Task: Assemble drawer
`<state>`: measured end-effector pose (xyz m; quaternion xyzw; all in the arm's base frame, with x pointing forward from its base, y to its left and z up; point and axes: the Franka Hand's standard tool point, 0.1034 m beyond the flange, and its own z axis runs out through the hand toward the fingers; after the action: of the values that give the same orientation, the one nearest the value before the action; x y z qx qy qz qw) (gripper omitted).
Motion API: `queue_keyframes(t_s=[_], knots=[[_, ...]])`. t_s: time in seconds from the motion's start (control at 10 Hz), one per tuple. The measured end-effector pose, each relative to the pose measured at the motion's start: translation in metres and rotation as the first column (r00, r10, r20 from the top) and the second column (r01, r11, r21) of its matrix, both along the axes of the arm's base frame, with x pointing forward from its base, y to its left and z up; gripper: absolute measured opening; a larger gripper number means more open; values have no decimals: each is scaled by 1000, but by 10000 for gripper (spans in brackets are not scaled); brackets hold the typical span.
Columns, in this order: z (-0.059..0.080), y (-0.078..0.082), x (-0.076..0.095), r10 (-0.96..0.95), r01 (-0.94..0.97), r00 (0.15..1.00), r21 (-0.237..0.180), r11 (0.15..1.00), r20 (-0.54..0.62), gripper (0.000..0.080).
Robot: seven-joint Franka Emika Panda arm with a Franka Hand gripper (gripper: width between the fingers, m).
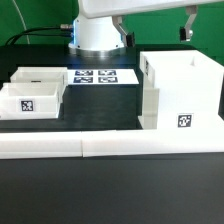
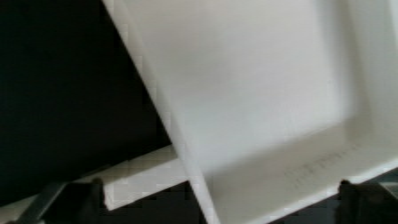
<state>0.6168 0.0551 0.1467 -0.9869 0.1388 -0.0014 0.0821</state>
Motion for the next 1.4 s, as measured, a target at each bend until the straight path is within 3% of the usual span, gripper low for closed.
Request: queue_keyframes(t_s=[0.2, 0.4, 0.6, 0.8, 1.4], knots=[[-1, -3, -4, 111, -111, 994, -4, 994, 1, 649], [-3, -38, -30, 265, -267, 963, -44, 963, -54, 649], [-7, -78, -55, 280, -283, 958, -55, 958, -56, 649], [-18, -104, -67, 272, -274, 961, -60, 960, -50, 649], [-20, -107, -72, 268, -271, 962, -60, 961, -59, 649]])
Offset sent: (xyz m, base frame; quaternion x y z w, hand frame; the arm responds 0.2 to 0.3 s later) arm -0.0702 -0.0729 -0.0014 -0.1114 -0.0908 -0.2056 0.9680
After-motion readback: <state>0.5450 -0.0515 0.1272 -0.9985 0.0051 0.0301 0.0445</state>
